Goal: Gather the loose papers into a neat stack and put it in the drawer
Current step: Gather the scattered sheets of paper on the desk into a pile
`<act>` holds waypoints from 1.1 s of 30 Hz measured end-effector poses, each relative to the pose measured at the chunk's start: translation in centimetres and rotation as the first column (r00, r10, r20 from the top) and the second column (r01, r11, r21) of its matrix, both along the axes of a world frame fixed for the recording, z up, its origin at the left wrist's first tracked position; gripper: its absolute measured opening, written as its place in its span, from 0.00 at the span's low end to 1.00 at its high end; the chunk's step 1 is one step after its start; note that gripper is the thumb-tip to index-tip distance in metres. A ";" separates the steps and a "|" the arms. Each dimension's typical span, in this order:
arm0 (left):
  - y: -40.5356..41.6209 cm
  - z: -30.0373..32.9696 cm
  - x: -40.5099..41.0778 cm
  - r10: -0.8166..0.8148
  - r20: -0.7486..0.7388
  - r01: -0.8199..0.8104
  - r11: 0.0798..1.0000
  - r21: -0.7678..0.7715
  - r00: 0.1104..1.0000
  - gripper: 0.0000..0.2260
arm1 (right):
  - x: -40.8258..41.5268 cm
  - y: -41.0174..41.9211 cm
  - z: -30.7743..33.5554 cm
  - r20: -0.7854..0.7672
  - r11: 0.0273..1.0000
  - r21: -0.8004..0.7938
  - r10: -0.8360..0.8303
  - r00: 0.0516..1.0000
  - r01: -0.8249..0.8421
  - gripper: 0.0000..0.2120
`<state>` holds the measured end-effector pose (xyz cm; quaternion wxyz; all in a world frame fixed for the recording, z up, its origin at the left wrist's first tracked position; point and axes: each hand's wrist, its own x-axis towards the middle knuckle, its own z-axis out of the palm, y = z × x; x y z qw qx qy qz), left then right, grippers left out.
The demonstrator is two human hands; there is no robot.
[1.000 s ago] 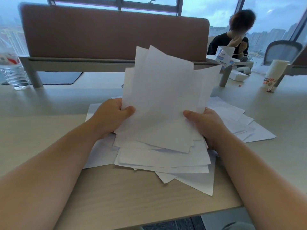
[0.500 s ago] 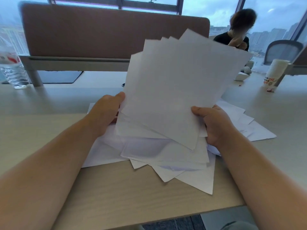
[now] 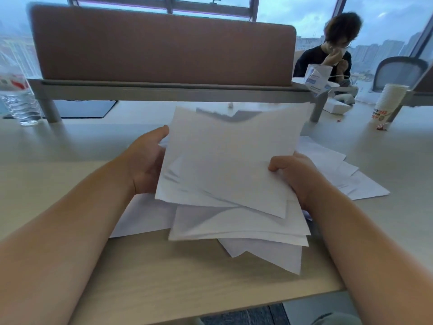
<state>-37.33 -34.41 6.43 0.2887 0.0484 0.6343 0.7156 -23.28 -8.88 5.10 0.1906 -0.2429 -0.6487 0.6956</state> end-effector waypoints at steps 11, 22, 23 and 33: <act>1.0 -1.2 0.9 -0.256 -0.377 0.058 0.884 -0.465 0.890 0.10 | -0.4 0.6 -0.6 0.109 0.994 0.091 0.055 0.993 -0.065 0.11; 0.7 -0.3 0.5 0.040 -0.188 -0.036 0.999 0.023 0.981 0.14 | 0.4 0.5 0.4 -0.237 0.997 -0.050 0.046 0.970 -0.060 0.19; 0.6 -0.2 0.7 0.016 -0.151 -0.006 0.998 0.065 0.988 0.14 | 0.4 0.4 0.4 -0.256 0.994 -0.069 0.061 0.965 -0.081 0.19; 0.4 -0.3 1.5 -0.110 -0.293 0.089 0.992 -0.085 0.950 0.15 | 0.1 0.2 -0.1 -0.224 0.982 -0.010 0.179 0.958 -0.186 0.21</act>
